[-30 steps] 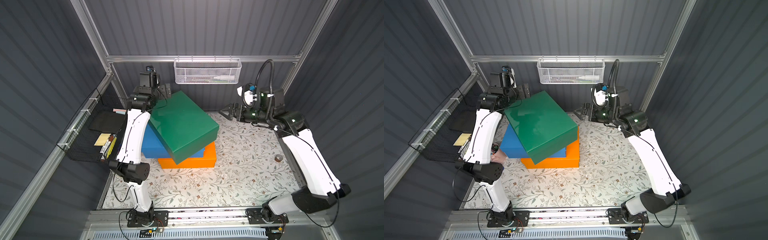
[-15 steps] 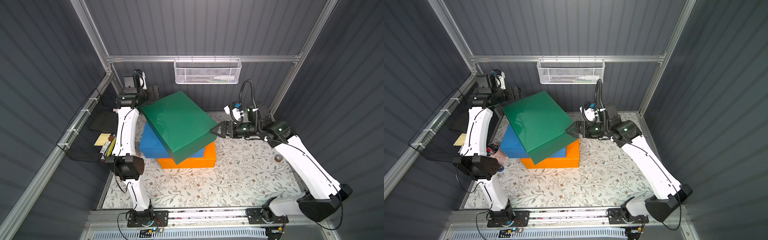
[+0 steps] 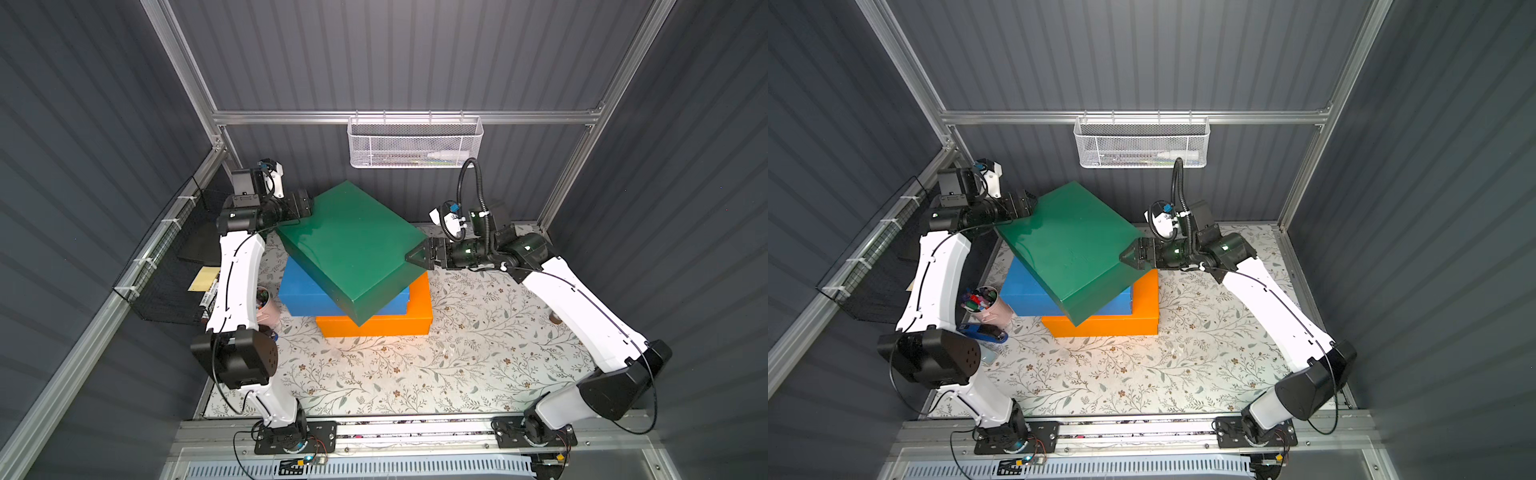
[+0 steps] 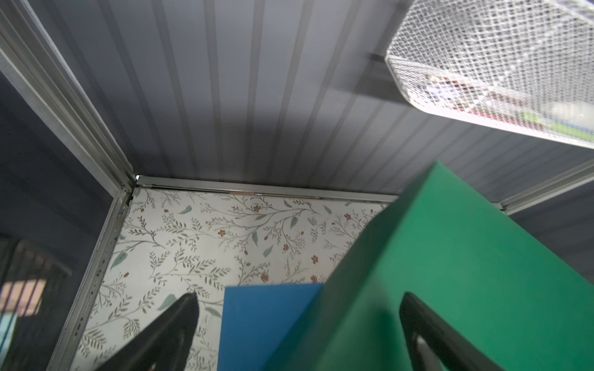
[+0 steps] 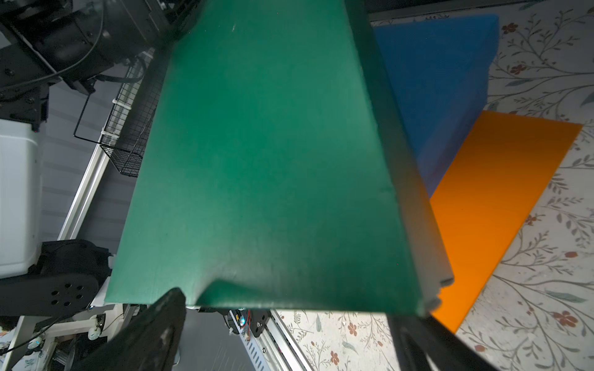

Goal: Stack the shoeboxes
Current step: Adjust the shoebox.

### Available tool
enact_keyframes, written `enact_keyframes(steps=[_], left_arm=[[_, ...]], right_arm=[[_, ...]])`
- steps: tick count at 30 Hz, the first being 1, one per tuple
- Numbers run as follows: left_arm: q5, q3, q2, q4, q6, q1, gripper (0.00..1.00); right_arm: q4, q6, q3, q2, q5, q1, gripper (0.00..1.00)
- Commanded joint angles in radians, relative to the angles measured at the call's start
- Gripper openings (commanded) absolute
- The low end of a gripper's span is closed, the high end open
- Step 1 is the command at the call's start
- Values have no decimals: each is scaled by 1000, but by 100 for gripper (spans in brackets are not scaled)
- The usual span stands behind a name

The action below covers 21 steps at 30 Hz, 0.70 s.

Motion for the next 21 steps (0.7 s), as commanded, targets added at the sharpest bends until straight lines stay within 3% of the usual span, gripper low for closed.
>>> enact_keyframes(steps=[1, 14, 21], left_arm=[[-15, -42, -98, 10, -7, -3, 100], [-13, -224, -288, -39, -36, -3, 100], [-96, -207, -307, -59, -41, -3, 100]], right_arm=[[62, -25, 27, 17, -18, 6, 99], [178, -3, 64, 112, -38, 4, 99], [202, -1, 70, 137, -32, -2, 99]])
